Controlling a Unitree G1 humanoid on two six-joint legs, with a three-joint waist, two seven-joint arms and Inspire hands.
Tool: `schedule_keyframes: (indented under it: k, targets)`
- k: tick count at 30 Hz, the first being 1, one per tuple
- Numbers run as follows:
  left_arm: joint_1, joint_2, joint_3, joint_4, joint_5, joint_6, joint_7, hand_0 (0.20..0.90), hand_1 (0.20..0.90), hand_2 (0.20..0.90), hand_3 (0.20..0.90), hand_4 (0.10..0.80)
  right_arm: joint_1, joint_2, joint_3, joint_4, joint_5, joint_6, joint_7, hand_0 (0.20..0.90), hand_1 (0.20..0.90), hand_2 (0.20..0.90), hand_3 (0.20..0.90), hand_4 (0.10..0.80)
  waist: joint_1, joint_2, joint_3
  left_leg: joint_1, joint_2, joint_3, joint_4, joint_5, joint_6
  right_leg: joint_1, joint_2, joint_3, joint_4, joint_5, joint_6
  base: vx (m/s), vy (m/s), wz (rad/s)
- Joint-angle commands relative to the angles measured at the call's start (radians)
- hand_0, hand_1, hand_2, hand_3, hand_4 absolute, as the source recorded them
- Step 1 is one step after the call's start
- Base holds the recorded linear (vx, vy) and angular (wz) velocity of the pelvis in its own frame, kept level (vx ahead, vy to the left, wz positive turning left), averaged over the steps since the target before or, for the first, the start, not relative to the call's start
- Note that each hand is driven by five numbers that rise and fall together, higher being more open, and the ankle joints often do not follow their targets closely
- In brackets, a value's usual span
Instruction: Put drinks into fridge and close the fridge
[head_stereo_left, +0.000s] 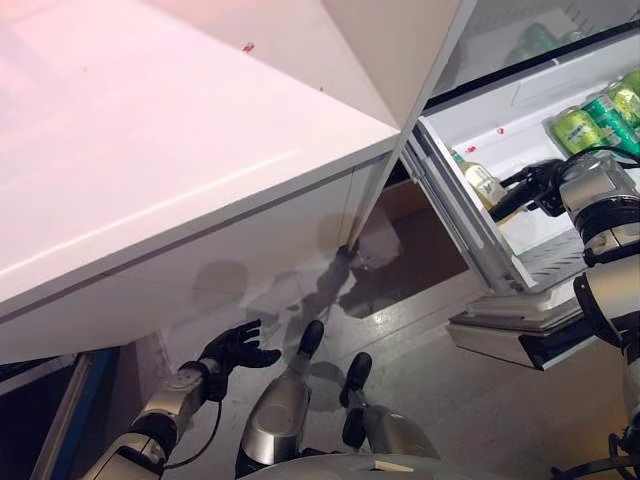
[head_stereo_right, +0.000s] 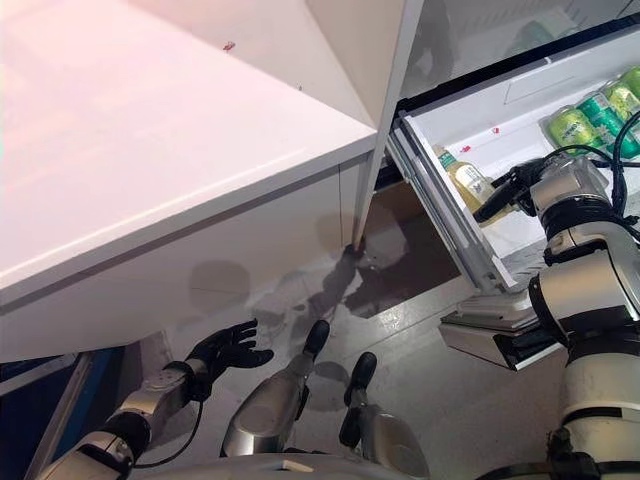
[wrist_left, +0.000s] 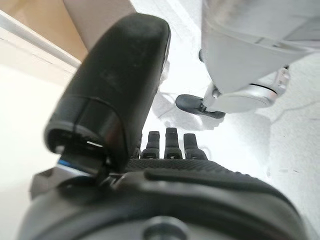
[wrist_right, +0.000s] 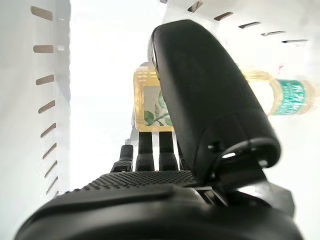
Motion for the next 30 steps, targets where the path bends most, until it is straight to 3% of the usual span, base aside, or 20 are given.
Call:
schedule_keyframes:
  k: [1,8,14,18,23,30]
  targets:
    - [0.072,-0.004,0.007,0.057,0.072,-0.005,-0.026,0.9,0.9,0.9,0.9,0.8,0.039,-0.104,0.046,-0.152,0.053,-0.059,-0.063,0.9,0.9,0.9,0.9,0.8,-0.018,-0.078,-0.152,0.037,0.025,0.085,0.0,-0.1,-0.012,-0.045,-0.039,0.063,0.066,0.008,0.058,0.012,0.004,-0.14]
    - [0.094,-0.014,0.022,0.085,0.126,0.013,-0.026,0.9,0.9,0.9,0.9,0.8,0.165,-0.198,-0.068,-0.434,0.217,-0.124,-0.173,0.9,0.9,0.9,0.9,0.8,-0.08,-0.095,-0.224,0.097,0.023,0.124,0.004,-0.131,-0.003,-0.003,-0.039,0.115,0.059,0.011,0.069,0.019,0.027,-0.18]
    - [0.105,-0.062,0.014,0.13,0.152,-0.01,-0.039,0.9,0.9,0.9,0.9,0.8,0.342,-0.218,-0.304,-0.649,0.38,-0.256,-0.345,0.9,0.9,0.9,0.9,0.8,-0.141,-0.078,-0.295,0.145,0.021,0.158,0.001,-0.155,0.005,0.029,-0.038,0.162,0.048,0.012,0.077,0.044,0.051,-0.27]
    - [0.121,-0.083,0.008,0.157,0.152,-0.027,-0.041,0.9,0.9,0.9,0.9,0.8,0.492,-0.18,-0.489,-0.741,0.461,-0.401,-0.555,0.9,0.9,0.9,0.9,0.8,-0.171,-0.064,-0.324,0.171,0.022,0.178,0.0,-0.17,0.008,0.049,-0.038,0.182,0.047,0.005,0.08,0.046,0.023,-0.22]
    - [0.136,-0.114,-0.012,0.197,0.138,-0.028,-0.036,0.9,0.9,0.9,0.9,0.8,0.624,-0.055,-0.655,-0.793,0.496,-0.575,-0.827,0.9,0.9,0.9,0.9,0.8,-0.182,-0.041,-0.338,0.198,0.018,0.189,0.016,-0.194,0.015,0.07,-0.05,0.192,0.054,-0.008,0.084,0.064,0.013,-0.15]
    - [0.174,-0.139,-0.006,0.216,0.122,-0.025,-0.022,0.9,0.9,0.9,0.9,0.8,0.74,0.067,-0.71,-0.759,0.548,-0.674,-0.91,0.9,0.9,0.9,0.9,0.8,-0.166,-0.028,-0.27,0.171,-0.01,0.179,0.226,-0.283,0.033,0.08,-0.087,0.168,0.173,-0.056,0.07,0.097,-0.009,-0.08]
